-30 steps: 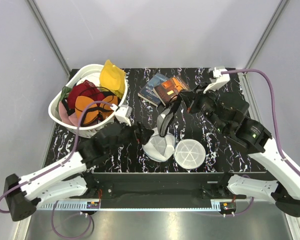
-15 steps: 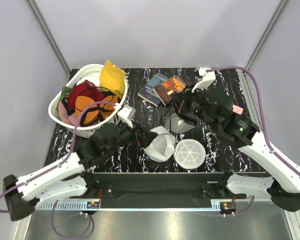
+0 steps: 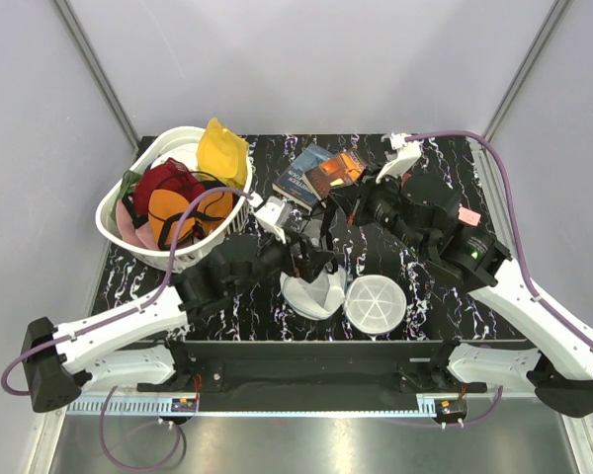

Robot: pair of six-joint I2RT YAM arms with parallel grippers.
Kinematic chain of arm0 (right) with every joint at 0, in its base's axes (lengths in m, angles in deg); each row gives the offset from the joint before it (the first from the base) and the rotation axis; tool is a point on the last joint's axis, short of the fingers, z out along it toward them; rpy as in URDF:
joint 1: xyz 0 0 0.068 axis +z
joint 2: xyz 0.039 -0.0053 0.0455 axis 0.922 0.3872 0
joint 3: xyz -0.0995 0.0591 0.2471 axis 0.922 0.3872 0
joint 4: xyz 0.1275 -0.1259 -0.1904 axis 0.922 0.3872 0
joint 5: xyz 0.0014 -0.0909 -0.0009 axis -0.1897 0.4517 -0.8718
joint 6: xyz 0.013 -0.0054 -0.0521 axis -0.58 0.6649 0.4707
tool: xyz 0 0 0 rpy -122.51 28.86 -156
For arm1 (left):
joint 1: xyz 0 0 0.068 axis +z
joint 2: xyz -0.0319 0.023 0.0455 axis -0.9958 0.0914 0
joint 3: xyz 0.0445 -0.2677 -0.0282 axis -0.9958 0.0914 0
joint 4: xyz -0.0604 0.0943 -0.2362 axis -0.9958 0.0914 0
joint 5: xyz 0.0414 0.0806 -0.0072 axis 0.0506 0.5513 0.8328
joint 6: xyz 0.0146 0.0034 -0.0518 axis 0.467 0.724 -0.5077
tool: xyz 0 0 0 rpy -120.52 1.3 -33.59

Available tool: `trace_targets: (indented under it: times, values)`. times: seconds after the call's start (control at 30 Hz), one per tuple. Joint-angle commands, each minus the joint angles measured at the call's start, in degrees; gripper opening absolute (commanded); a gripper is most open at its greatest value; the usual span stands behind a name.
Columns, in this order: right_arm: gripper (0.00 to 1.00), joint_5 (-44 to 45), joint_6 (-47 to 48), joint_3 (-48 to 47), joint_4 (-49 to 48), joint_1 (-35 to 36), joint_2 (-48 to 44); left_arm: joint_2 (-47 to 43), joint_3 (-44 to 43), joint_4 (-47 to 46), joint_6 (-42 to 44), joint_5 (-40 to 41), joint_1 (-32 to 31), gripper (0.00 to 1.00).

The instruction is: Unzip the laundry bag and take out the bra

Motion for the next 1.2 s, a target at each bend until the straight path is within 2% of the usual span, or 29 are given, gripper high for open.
trace_targets:
  times: [0.0, 0.2, 0.4, 0.47, 0.5, 0.53, 0.6, 0.63, 0.73, 0.77, 0.87, 0.9, 1.03, 1.17]
  values:
    - [0.0, -3.2, -2.1, -0.5, -4.4, 0.3, 0.1, 3.1, -3.7, -4.9, 0.8, 4.5, -0.5, 0.99]
    - [0.0, -5.0, -3.9, 1.2, -6.2, 0.5, -0.3, 8.2, -5.5, -4.6, 0.1, 7.3, -1.0, 0.99]
    - [0.0, -4.8, -4.5, 2.9, -6.8, 0.5, -0.6, 10.7, -6.8, -5.0, -0.3, 5.7, -1.5, 0.99]
    - [0.0, -4.9, -4.6, 3.2, -6.9, 0.5, -0.7, 11.4, -7.0, -5.2, 0.4, 5.5, -1.9, 0.94]
    - [0.0, -4.7, -4.7, 3.3, -6.9, 0.4, -0.9, 11.8, -6.9, -5.2, 0.4, 5.4, -1.9, 0.9]
    - [0.0, -4.6, -4.7, 3.6, -6.9, 0.4, -1.3, 12.0, -6.6, -5.2, 0.4, 5.4, -2.0, 0.78]
    - [0.0, -4.1, -4.6, 3.8, -7.0, 0.5, -1.7, 11.9, -6.1, -5.3, 0.2, 5.6, -2.0, 0.63]
    - [0.0, -3.9, -4.6, 4.2, -6.9, 0.4, -2.0, 11.7, -5.4, -5.3, 0.1, 5.7, -2.1, 0.5]
    - [0.0, -3.1, -4.4, 4.8, -6.9, 0.4, -2.9, 11.0, -4.1, -5.3, 0.3, 5.9, -2.1, 0.33]
    - [0.0, -3.0, -4.4, 4.9, -6.9, 0.4, -3.1, 10.9, -3.7, -5.1, 0.4, 5.9, -2.1, 0.21]
    - [0.0, -2.4, -4.4, 5.3, -6.9, 0.4, -3.5, 10.4, -2.9, -4.2, 0.7, 6.8, -2.1, 0.03]
    - [0.0, -2.3, -4.4, 5.5, -6.9, 0.4, -3.7, 9.9, -2.6, -3.7, 0.8, 7.4, -2.1, 0.0]
    - [0.0, -0.7, -4.4, 7.6, -6.9, 0.5, -5.3, 7.9, -1.7, -1.9, 1.2, 10.0, -2.1, 0.0]
    - [0.0, 2.1, -4.7, 11.2, -6.8, 0.4, -8.7, 3.8, -1.1, 1.6, 1.6, 15.9, -1.8, 0.0]
